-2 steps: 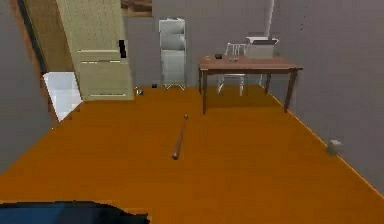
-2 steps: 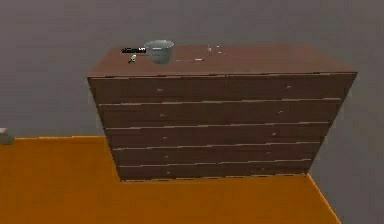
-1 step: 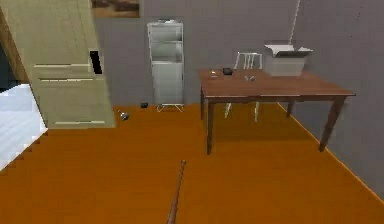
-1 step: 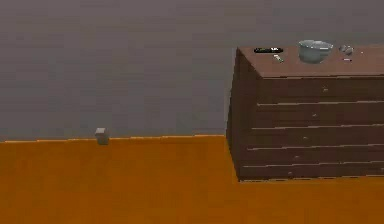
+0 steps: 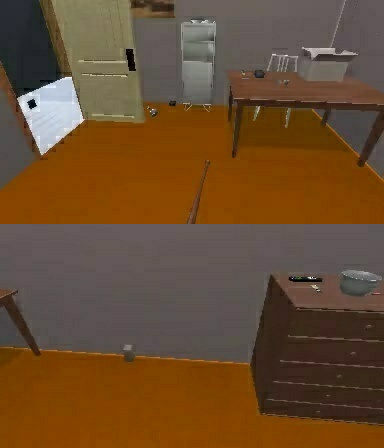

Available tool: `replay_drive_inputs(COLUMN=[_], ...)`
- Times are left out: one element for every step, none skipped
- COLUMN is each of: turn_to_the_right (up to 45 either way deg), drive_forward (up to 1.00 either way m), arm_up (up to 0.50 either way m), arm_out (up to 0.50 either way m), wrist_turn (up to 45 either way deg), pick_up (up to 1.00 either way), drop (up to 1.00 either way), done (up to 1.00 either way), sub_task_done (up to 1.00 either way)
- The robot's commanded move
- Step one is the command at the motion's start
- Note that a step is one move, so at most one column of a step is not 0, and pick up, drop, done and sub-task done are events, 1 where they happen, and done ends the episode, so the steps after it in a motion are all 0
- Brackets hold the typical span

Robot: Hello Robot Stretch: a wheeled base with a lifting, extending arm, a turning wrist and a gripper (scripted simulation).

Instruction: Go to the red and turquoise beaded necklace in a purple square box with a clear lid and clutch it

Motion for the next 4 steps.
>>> replay_drive_inputs(turn_to_the_right=[0.0, -45.0, 0.0, 42.0], drive_forward=[0.35, 0.00, 0.45, 0.00], arm_up=[0.00, 0.00, 0.00, 0.00], arm_out=[0.00, 0.00, 0.00, 0.00], wrist_turn=[0.0, 0.0, 0.0, 0.0], pick_up=[0.00, 0.00, 0.00, 0.00], drop=[0.00, 0.00, 0.00, 0.00], done=[0.00, 0.00, 0.00, 0.00], sub_task_done=[0.00, 0.00, 0.00, 0.00])
